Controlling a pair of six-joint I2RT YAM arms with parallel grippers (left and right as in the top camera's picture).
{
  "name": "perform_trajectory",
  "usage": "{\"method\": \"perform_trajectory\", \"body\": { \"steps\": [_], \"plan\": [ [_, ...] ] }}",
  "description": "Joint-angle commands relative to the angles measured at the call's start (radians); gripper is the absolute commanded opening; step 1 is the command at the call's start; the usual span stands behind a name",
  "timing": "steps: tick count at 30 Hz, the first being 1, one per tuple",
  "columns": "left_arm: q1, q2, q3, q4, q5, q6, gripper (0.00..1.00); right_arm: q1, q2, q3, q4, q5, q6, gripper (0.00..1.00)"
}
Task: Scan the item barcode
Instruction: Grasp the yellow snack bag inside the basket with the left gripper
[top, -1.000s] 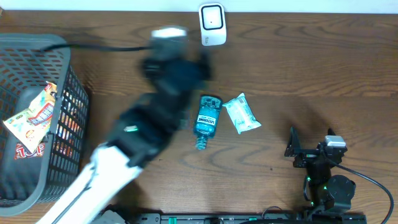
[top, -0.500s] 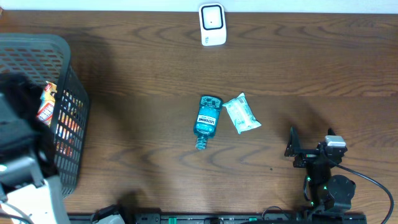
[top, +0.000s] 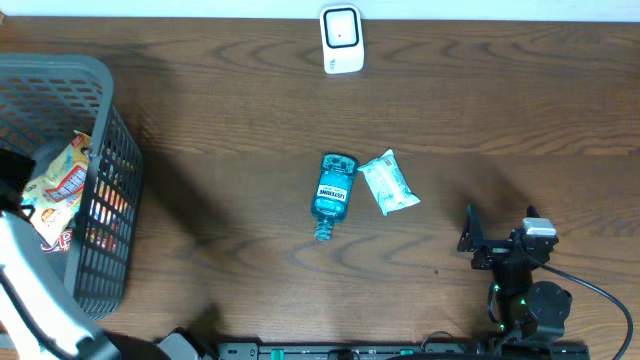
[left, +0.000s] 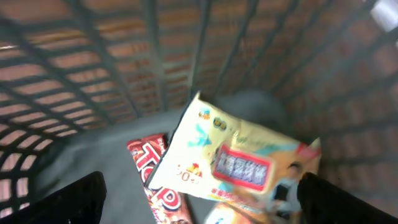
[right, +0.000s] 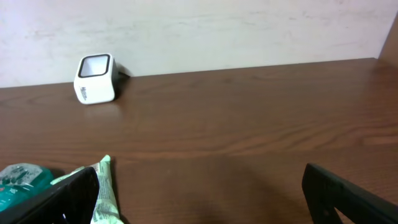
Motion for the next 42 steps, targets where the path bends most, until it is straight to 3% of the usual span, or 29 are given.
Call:
{"method": "perform_trajectory", "body": {
  "steps": [1, 5, 19, 26, 39, 40, 42],
  "plan": [
    [0.027, 0.036, -0.039, 0.034, 0.105, 0.171, 0.98, 0.005, -0.005, -0.003, -0.002, 0.008, -0.013, 0.99],
    [0.059, 0.078, -0.078, 0.090, 0.183, 0.189, 0.98, 0.005, -0.005, -0.003, -0.002, 0.008, -0.013, 0.99],
    [0.072, 0.314, -0.151, 0.278, 0.175, 0.220, 0.98, 0.005, -0.005, -0.003, -0.002, 0.008, -0.013, 0.99],
    [0.072, 0.373, -0.151, 0.313, 0.086, 0.221, 0.98, 0.005, -0.005, -0.003, -0.002, 0.008, -0.013, 0.99],
    [0.072, 0.528, -0.151, 0.348, 0.112, 0.220, 0.98, 0.005, -0.005, -0.003, -0.002, 0.008, -0.013, 0.99],
    [0.072, 0.533, -0.151, 0.352, 0.129, 0.220, 0.93, 0.005, -0.005, -0.003, -0.002, 0.008, -0.013, 0.99],
    [0.072, 0.528, -0.151, 0.367, 0.169, 0.220, 0.66, 0.005, -0.005, -0.003, -0.002, 0.008, -0.013, 0.99]
  ]
}}
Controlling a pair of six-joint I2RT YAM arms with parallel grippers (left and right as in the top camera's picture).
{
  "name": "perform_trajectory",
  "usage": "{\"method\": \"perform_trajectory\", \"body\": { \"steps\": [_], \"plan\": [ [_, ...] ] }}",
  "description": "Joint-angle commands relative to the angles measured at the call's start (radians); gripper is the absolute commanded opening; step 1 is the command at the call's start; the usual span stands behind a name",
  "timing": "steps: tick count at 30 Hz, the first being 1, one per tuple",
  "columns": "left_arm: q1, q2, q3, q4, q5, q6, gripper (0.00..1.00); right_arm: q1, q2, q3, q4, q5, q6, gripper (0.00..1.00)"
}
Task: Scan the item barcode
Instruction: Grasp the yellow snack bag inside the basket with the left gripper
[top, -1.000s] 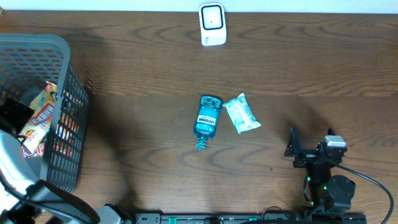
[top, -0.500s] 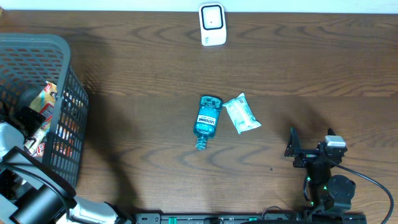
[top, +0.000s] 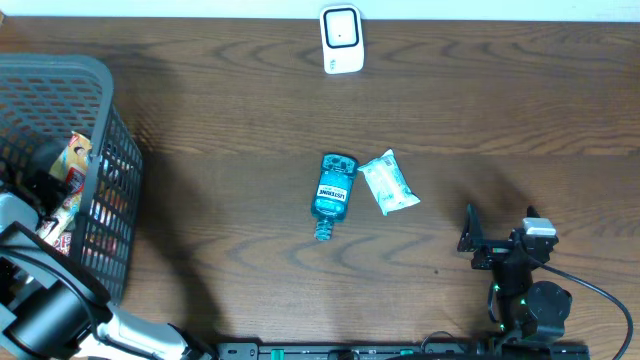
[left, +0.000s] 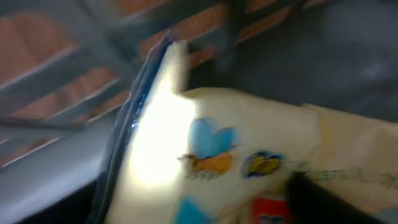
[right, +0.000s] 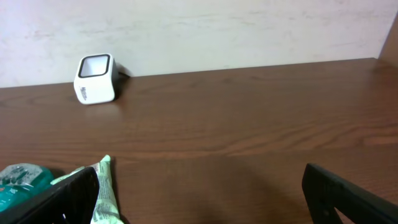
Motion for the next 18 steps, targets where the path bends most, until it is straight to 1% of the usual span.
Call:
{"method": "perform_trajectory", "body": {
  "steps": [1, 2, 4, 6, 9, 13, 16, 18],
  "plan": [
    [0.003, 0.060, -0.025, -0.010, 0.034, 0.020, 0.51, 0.005, -0.005, -0.003, -0.002, 0.008, -0.013, 0.99],
    [0.003, 0.049, -0.024, -0.004, 0.060, 0.020, 0.31, 0.005, -0.005, -0.003, -0.002, 0.008, -0.013, 0.99],
    [0.003, 0.024, -0.015, -0.001, 0.100, 0.019, 0.08, 0.005, -0.005, -0.003, -0.002, 0.008, -0.013, 0.99],
    [0.003, -0.019, -0.010, -0.002, 0.130, 0.016, 0.07, 0.005, -0.005, -0.003, -0.002, 0.008, -0.013, 0.99],
    [0.003, -0.100, -0.010, -0.006, 0.137, 0.012, 0.07, 0.005, -0.005, -0.003, -0.002, 0.008, -0.013, 0.99],
    [0.003, -0.264, -0.010, -0.022, 0.137, -0.006, 0.07, 0.005, -0.005, -0.003, -0.002, 0.008, -0.013, 0.99],
    [0.003, -0.407, -0.010, -0.026, 0.137, -0.078, 0.07, 0.005, -0.005, -0.003, -0.002, 0.008, -0.013, 0.99],
    [0.003, -0.500, -0.010, -0.025, 0.137, -0.163, 0.07, 0.005, -0.005, -0.003, -0.002, 0.008, -0.013, 0.99]
  ]
}}
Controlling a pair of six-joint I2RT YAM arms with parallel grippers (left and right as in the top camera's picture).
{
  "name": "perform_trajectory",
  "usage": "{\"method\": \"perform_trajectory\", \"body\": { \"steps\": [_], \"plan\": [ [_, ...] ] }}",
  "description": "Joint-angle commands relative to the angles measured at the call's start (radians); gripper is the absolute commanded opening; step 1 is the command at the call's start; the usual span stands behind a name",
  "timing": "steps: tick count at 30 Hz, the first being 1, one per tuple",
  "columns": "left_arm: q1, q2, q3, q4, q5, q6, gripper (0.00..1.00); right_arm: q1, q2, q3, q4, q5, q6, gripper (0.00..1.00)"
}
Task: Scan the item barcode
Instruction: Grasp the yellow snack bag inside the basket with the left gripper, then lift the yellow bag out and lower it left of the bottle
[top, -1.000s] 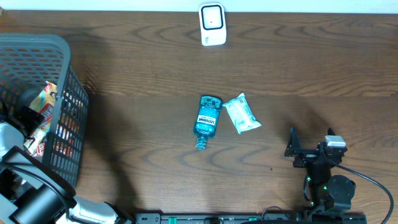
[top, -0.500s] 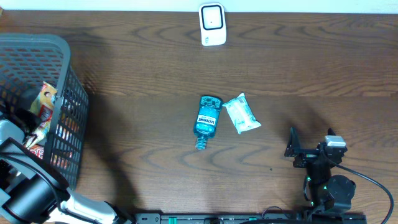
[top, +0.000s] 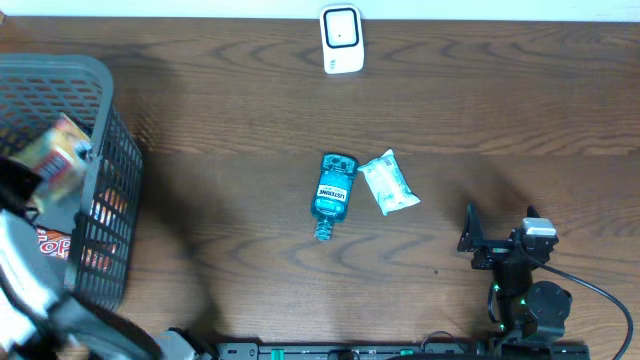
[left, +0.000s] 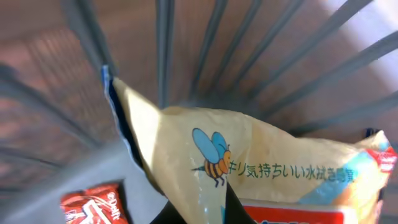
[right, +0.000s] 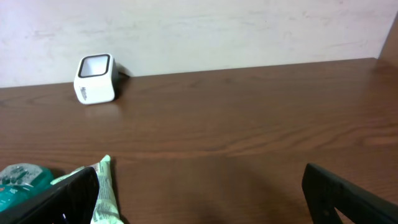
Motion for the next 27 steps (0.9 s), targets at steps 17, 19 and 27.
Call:
{"method": "perform_trajectory", "body": {
  "steps": [17, 19, 27],
  "plan": [
    [-0.168, -0.607, 0.013, -0.029, 0.497, -0.549, 0.07, 0.005, -0.005, -0.003, -0.002, 0.008, -0.013, 0.99],
    [-0.275, -0.606, 0.013, -0.063, 0.520, -0.546, 0.07, 0.005, -0.005, -0.003, -0.002, 0.008, -0.013, 0.99],
    [-0.784, -0.494, 0.010, -0.185, 0.196, -0.417, 0.08, 0.005, -0.005, -0.003, -0.001, 0.008, -0.013, 0.99]
  ]
}}
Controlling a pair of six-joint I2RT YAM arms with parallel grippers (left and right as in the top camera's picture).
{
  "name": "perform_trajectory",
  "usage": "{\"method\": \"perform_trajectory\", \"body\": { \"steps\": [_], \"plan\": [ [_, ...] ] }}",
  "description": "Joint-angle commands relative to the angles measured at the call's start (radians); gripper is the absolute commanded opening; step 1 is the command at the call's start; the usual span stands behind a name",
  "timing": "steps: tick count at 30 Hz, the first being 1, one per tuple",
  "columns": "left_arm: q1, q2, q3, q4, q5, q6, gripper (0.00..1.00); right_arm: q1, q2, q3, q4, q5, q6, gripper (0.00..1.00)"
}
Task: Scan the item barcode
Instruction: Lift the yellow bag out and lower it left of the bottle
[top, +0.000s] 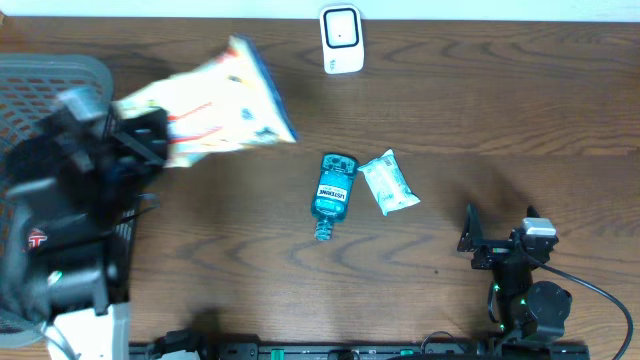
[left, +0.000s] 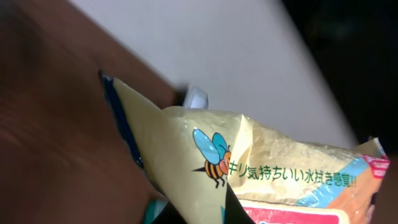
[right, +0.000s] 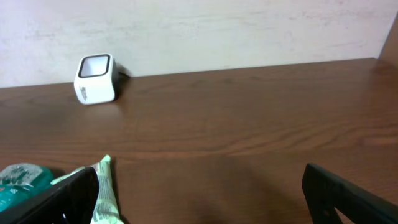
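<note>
A yellow snack bag (top: 215, 100) with a bee print hangs in the air over the table, between the basket and the scanner. My left gripper (top: 150, 138) is shut on its near end. In the left wrist view the bag (left: 267, 168) fills most of the frame, and only a dark fingertip (left: 214, 214) shows below it. The white barcode scanner (top: 341, 40) stands at the table's far edge, window up, and shows as a small white corner (left: 194, 98) behind the bag. My right gripper (right: 199, 199) rests open at the front right, holding nothing.
A grey wire basket (top: 60, 72) stands at the left, with a red packet (top: 36, 240) still inside. A blue mouthwash bottle (top: 334, 192) and a pale green wipes pack (top: 388, 183) lie side by side mid-table. The right arm (top: 515, 265) sits at the front right.
My left gripper has carried the snack bag from inside the basket to above the table, right of the basket and nearer the scanner. The right arm has not moved.
My left gripper was open above the snack bag lying in the basket. Then it was low and close against the bag. Then it was shut on the bag near the basket's top. Now the bag is held outside, over the table. The right arm stayed still.
</note>
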Motion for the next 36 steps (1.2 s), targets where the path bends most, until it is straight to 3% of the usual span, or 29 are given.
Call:
{"method": "perform_trajectory", "body": {
  "steps": [1, 3, 6, 12, 15, 22, 23, 25, 27, 33, 36],
  "plan": [
    [-0.184, 0.068, 0.010, -0.014, -0.269, 0.048, 0.07, 0.005, -0.005, -0.003, -0.002, 0.008, -0.013, 0.99],
    [-0.265, 0.125, 0.010, -0.031, -0.435, -0.009, 0.07, 0.005, -0.005, -0.003, -0.002, 0.008, -0.013, 0.99],
    [-0.333, 0.228, 0.010, -0.085, -0.572, -0.260, 0.07, 0.005, -0.005, -0.003, -0.002, 0.008, -0.013, 0.99],
    [-0.388, 0.477, 0.010, -0.163, -0.577, -0.732, 0.07, 0.005, -0.005, -0.003, -0.002, 0.008, -0.013, 0.99],
    [-0.422, 0.592, 0.010, -0.147, -0.518, -0.843, 0.07, 0.005, -0.005, -0.003, -0.002, 0.008, -0.013, 0.99],
    [-0.494, 0.735, 0.010, -0.119, -0.466, -0.829, 0.08, 0.005, -0.005, -0.003, -0.002, 0.008, -0.013, 0.99],
    [-0.499, 0.737, 0.010, -0.120, -0.468, -0.810, 0.15, 0.005, -0.005, -0.003, -0.002, 0.008, -0.013, 0.99],
    [-0.502, 0.731, 0.010, -0.128, -0.471, -0.797, 0.59, 0.005, -0.005, -0.003, -0.002, 0.008, -0.013, 0.99],
    [-0.502, 0.715, 0.010, -0.135, -0.471, -0.792, 0.76, 0.005, -0.005, -0.003, -0.002, 0.008, -0.013, 0.99],
    [-0.502, 0.614, 0.010, -0.129, -0.516, -0.724, 0.79, 0.005, -0.005, -0.003, -0.002, 0.008, -0.013, 0.99],
    [-0.502, 0.542, 0.010, -0.114, -0.558, -0.649, 0.74, 0.005, -0.005, -0.003, -0.002, 0.008, -0.013, 0.99]
  ]
}}
